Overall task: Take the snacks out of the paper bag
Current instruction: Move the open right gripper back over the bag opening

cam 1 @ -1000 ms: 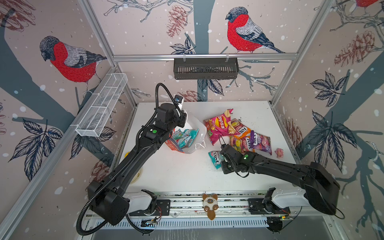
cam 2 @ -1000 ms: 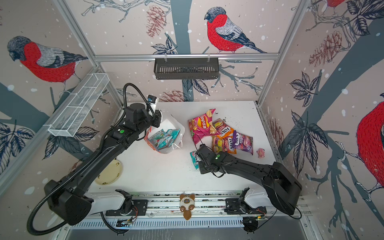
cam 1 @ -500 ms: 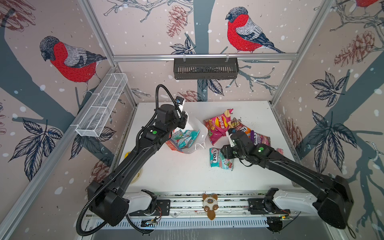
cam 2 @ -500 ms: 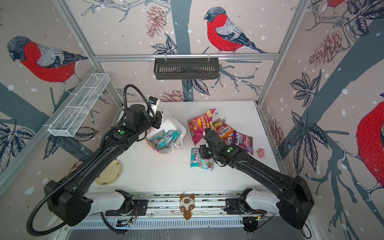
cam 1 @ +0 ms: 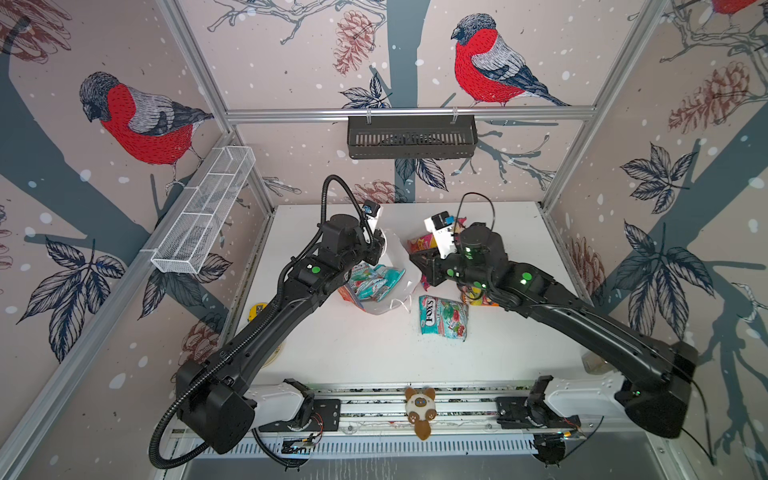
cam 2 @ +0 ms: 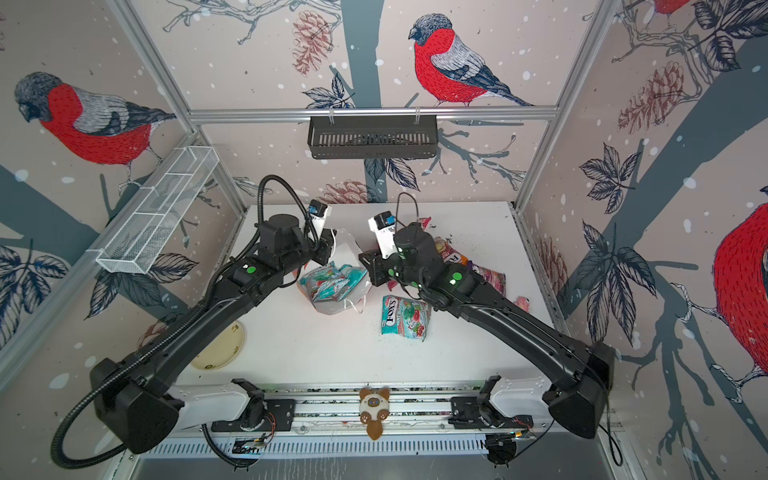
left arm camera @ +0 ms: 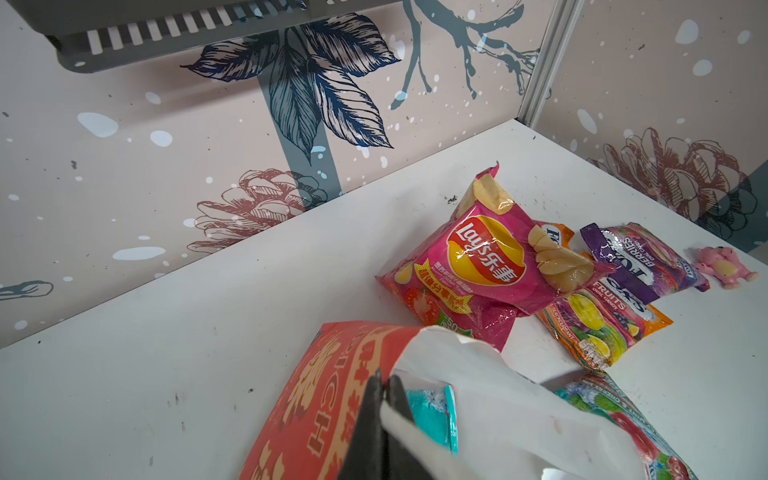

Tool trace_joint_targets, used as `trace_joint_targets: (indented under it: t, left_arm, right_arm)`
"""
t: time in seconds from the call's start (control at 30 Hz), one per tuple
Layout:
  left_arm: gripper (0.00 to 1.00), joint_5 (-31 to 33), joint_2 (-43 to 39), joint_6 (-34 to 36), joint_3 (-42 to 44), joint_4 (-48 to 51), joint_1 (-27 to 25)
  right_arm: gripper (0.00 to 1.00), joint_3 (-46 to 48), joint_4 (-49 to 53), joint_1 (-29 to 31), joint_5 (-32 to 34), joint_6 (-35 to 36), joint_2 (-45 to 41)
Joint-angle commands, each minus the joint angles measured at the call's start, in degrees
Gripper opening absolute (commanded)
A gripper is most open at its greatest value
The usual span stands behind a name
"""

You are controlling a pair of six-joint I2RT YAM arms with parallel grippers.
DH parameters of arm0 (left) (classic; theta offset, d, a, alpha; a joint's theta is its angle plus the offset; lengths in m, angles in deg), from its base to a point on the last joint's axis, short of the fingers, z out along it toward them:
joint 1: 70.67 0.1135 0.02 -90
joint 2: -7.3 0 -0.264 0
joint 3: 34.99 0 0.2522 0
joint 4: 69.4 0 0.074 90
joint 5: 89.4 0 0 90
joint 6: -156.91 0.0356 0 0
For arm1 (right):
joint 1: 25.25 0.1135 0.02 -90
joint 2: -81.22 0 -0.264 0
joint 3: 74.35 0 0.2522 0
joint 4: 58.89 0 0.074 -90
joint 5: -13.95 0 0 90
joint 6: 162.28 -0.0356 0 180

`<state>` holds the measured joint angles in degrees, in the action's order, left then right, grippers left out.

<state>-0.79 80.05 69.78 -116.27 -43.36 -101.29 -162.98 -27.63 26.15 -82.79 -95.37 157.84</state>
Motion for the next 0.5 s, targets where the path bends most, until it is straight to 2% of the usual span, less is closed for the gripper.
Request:
trace_joint_targets:
  t: [0.0, 0.47]
  left_arm:
    - [0.0, 0.4, 0.1, -0.8, -0.3, -5.1, -0.8]
    - [0.0, -1.3, 0.3, -4.7, -1.3, -4.4, -0.9]
  right_arm:
    - [0.17, -1.5, 2.4, 2.0, -2.2, 4.5, 3.7]
    - [0.13, 2.4, 8.7, 6.1, 1.4, 7.9, 13.2]
